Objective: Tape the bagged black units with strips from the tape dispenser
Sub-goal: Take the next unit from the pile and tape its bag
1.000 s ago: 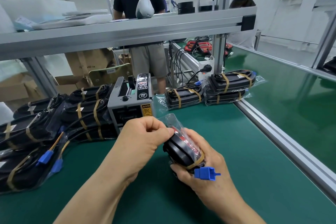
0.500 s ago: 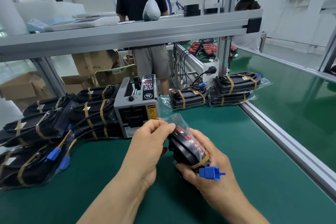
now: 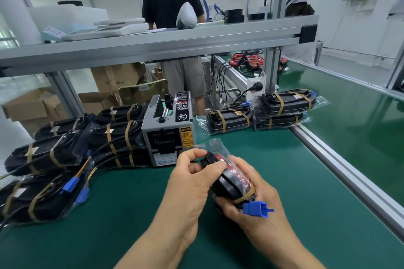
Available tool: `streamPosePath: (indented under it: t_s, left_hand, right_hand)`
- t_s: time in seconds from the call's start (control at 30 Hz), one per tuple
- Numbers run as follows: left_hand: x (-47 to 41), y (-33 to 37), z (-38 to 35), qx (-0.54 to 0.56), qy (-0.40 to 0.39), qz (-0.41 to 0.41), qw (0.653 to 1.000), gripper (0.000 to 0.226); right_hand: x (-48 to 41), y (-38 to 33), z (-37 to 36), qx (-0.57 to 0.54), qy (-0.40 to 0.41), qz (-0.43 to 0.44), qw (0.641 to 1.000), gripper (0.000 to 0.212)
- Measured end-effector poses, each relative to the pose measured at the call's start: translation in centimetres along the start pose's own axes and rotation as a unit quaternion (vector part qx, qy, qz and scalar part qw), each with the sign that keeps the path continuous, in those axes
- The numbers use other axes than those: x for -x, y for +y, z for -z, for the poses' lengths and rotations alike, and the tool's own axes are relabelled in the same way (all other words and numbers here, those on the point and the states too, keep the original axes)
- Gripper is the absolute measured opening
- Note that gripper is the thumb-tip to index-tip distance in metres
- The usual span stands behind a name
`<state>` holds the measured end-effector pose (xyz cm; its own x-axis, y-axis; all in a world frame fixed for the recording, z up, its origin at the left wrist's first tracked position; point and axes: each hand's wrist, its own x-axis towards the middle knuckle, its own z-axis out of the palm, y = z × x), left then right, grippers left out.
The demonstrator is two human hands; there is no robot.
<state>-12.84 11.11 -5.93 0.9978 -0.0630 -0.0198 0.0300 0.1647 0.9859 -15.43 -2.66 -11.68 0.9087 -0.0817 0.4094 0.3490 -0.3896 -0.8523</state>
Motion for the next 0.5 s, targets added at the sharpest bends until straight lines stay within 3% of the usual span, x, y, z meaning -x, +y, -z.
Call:
streamPosePath:
  t_s: [0.13, 0.27, 0.37, 0.43, 0.5]
  left_hand:
    - [-0.6, 0.3, 0.4, 0.034, -0.026, 0.046, 0.998, 0.01]
    - [-1.7, 0.4, 1.0, 0.088, -0.041, 0.095, 0.991, 0.014]
    - [-1.7, -0.9, 1.8, 0.066, -0.012, 0.069, 0.995, 0.013]
    - [-1.7, -1.9, 2.9, -0.04, -0.008, -0.008, 0.999, 0.041]
    - [-1.9, -2.1, 4.1, -0.132, -0.087, -0.061, 0.986, 0.074]
  right_hand:
    - [-0.1, -0.3, 0.0, -0.013, -0.004, -0.004, 1.0, 0.074]
    - [-0.1, 0.0, 0.1, -0.027, -0.015, -0.017, 0.999, 0.077]
    - [-0.1, -0.1, 0.4, -0.048, -0.023, 0.003, 0.999, 0.077]
    - [-0.3, -0.2, 0.6, -0.084, -0.026, 0.008, 0.996, 0.075]
    - [-0.6, 0.0, 0.4, -0.17, -0.029, 0.012, 0.985, 0.064]
